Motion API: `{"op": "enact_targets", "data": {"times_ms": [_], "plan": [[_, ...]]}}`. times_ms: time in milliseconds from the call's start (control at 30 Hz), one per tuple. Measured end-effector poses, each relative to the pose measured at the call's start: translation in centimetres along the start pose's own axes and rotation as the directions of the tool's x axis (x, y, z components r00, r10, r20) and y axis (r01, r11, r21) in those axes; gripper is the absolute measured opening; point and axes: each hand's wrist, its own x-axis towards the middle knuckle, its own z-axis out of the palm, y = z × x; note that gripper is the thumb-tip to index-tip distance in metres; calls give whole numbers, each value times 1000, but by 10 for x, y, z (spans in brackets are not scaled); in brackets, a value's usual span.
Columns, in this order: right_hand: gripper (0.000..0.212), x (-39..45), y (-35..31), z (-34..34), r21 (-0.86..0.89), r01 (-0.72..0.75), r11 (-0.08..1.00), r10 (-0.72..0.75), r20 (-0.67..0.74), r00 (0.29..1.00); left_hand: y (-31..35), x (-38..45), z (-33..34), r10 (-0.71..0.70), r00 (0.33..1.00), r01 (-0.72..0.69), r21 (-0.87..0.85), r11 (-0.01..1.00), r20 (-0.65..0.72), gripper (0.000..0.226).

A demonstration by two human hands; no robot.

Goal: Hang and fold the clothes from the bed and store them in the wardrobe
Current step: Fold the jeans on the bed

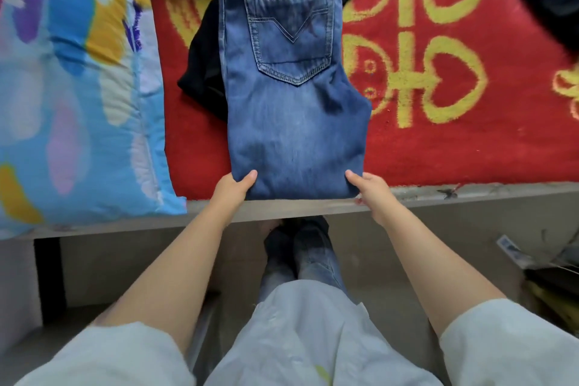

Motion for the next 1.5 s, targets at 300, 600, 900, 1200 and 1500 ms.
{"op": "enact_targets", "data": {"times_ms": [300,600,900,1200,1500], "plan": [[36,-5,31,23,30,-224,974,226,-67,972,-46,2,14,-261,959,228,-245,942,-112,32],[26,-39,51,-7,-100,-378,920,381,4,925,-56,-48,2,-377,906,401,-101,910,194,29],[21,-93,20,-36,-68,-391,918,393,13,919,-5,-95,-15,-449,786,439,129,889,425,9],[20,-89,-118,-52,455,232,860,-244,-35,969,132,-81,-30,-68,969,175,-463,869,239,13],[74,41,-210,-30,-28,417,908,-418,-27,908,236,27,0,53,999,-39,-559,828,9,7]]}}
